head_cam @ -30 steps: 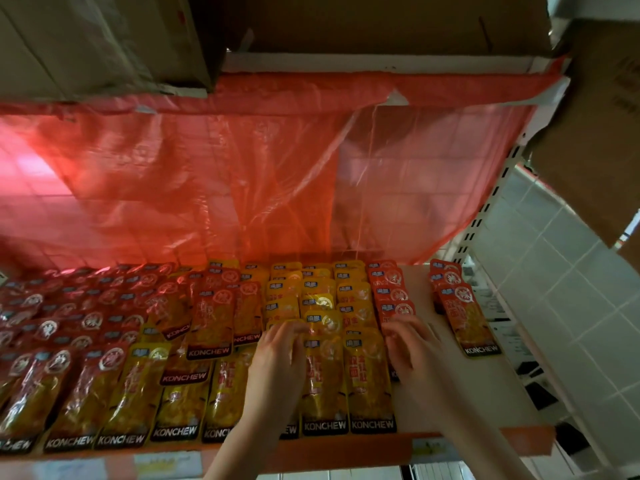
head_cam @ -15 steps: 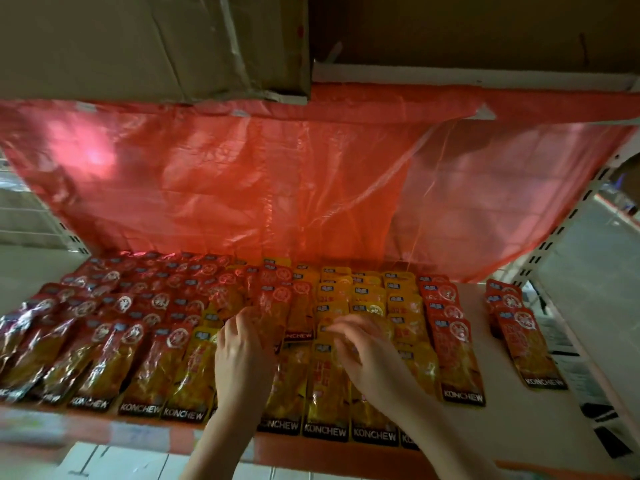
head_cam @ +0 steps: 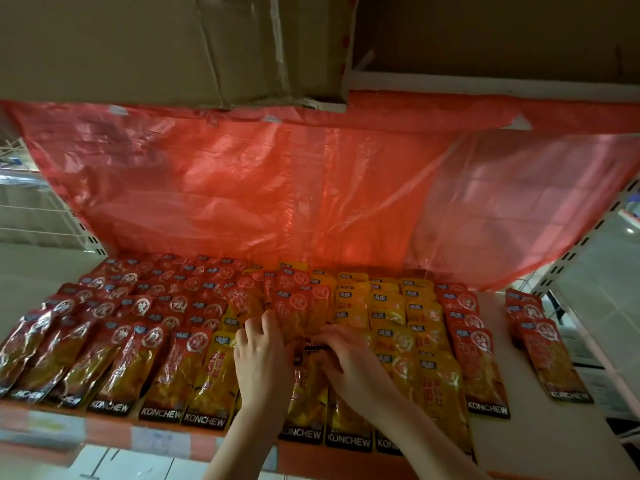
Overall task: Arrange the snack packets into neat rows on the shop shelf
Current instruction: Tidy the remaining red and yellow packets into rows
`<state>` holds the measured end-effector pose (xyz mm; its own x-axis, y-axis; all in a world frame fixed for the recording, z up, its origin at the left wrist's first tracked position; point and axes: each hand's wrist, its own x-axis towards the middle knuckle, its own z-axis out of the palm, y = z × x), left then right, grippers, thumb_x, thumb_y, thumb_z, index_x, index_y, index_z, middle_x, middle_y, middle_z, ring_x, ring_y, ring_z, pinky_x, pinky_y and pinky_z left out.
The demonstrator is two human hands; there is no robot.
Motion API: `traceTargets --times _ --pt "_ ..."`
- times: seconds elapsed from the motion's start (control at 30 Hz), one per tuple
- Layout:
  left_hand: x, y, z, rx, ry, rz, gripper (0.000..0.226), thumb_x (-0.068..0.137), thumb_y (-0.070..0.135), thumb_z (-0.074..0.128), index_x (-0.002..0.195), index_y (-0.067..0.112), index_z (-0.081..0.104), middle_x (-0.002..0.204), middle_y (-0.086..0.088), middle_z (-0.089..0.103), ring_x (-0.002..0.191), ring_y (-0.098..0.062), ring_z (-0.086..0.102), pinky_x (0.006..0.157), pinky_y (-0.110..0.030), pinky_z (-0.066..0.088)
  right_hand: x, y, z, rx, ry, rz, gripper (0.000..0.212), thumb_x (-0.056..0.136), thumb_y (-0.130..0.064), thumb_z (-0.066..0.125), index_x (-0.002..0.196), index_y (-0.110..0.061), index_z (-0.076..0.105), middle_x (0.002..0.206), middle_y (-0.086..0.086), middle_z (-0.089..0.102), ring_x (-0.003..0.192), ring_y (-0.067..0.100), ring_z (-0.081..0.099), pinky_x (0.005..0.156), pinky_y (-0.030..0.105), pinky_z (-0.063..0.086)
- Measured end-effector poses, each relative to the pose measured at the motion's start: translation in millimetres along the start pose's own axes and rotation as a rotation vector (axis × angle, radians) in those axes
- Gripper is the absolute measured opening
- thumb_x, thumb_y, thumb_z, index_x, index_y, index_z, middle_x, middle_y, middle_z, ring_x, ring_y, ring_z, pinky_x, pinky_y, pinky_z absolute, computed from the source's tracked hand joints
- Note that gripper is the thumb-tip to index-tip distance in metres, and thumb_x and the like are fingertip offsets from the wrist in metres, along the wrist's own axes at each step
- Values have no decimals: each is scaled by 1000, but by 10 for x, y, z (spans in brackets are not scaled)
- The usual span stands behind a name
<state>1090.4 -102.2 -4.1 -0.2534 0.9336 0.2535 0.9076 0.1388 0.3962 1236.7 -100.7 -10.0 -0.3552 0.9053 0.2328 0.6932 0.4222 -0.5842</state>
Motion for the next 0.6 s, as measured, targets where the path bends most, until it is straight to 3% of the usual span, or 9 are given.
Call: traceTargets --times 0.13,0.23,0.3,0.37,0.5,0.6 --pt "6 -14 -35 -219 14 -31 56 78 19 74 125 6 48 114 -15 57 105 -33 53 86 -41 44 5 13 13 0 16 10 31 97 -27 47 127 -23 54 127 -13 48 122 1 39 104 20 33" --pt "-18 52 -137 -446 33 -73 45 86 19 65 126 13 47 120 -5 56 101 -22 56 72 -25 43 2 -6 3 8 58 14 32 96 -24 47 127 -21 53 127 -12 49 120 -1 39 103 21 36" --pt "-41 107 -209 -572 56 -90 36 88 21 62 121 15 48 108 0 61 84 -7 59 61 -15 41 -26 -42 -19 13 90 8 34 96 -25 47 130 -22 50 131 -12 47 122 -3 37 104 16 32" --pt "-58 161 -264 -674 53 -125 37 88 22 62 121 15 46 85 7 62 65 0 58 50 -15 43 -56 -67 -41 32 91 -29 40 94 -33 48 133 -23 46 136 -12 42 127 0 34 107 19 31" --pt "-98 274 -303 -815 -7 -177 40 89 10 59 122 20 40 83 10 56 70 -1 58 51 -16 43 -104 -76 -38 50 -1 -121 73 80 -57 52 143 -25 31 148 -9 28 136 6 22 111 26 23" --pt "-131 361 -305 -883 -75 -156 42 88 5 59 114 29 38 87 2 60 75 -9 62 56 -19 47 -146 -86 -46 27 46 -128 76 79 -56 52 144 -22 30 149 -8 27 136 7 22 110 27 26"
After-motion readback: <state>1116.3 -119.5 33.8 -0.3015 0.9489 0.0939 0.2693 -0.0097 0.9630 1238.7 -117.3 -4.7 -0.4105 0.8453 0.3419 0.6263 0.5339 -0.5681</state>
